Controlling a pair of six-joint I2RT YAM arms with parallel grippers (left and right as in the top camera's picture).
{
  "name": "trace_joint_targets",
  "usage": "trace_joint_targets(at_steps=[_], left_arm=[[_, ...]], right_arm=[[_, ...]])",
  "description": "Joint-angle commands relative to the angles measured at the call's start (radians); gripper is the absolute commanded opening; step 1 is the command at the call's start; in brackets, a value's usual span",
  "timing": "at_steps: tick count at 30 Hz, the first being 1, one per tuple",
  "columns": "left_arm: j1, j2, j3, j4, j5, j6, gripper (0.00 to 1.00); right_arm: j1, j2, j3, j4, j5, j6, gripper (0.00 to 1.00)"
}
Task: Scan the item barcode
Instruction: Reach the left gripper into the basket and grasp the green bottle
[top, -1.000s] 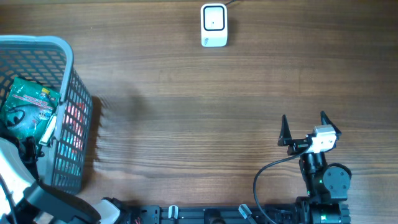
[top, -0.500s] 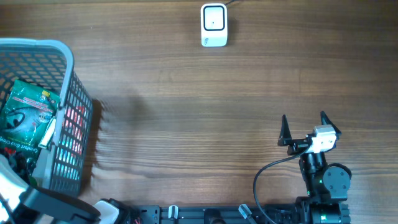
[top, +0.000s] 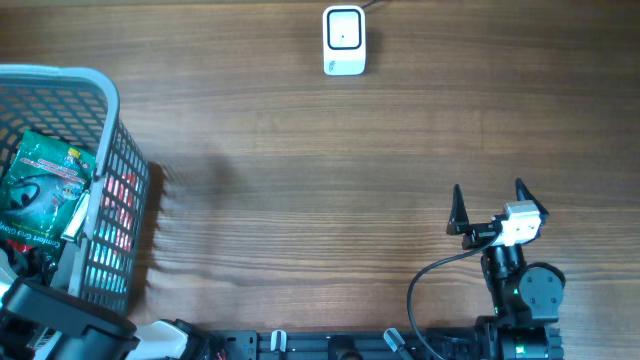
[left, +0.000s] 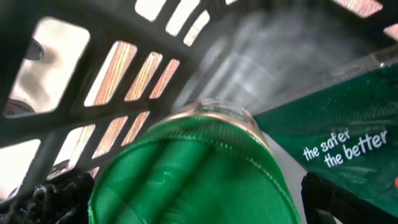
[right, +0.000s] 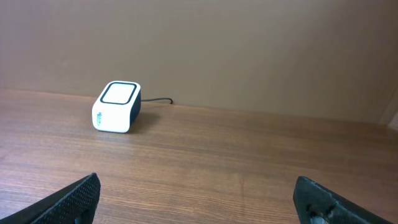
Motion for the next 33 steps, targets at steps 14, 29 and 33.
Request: trace_joint_targets(at_steps=[14, 29, 33], left_arm=[[0.010, 0.019, -0.132, 0.160, -0.046, 0.009, 0.74], [-0.072, 0.017, 0.465, -0.270, 0.175, 0.084, 0.59], [-0.197, 0.013, 0.789, -0.404, 0.389, 0.144, 0.59]], right_arm=[[0.004, -0.006, -0.001, 0.003, 0.010, -0.005, 1.00], [0.004, -0.006, -0.001, 0.003, 0.010, -0.005, 1.00], [0.004, -0.006, -0.001, 0.003, 0.010, -0.005, 1.00]])
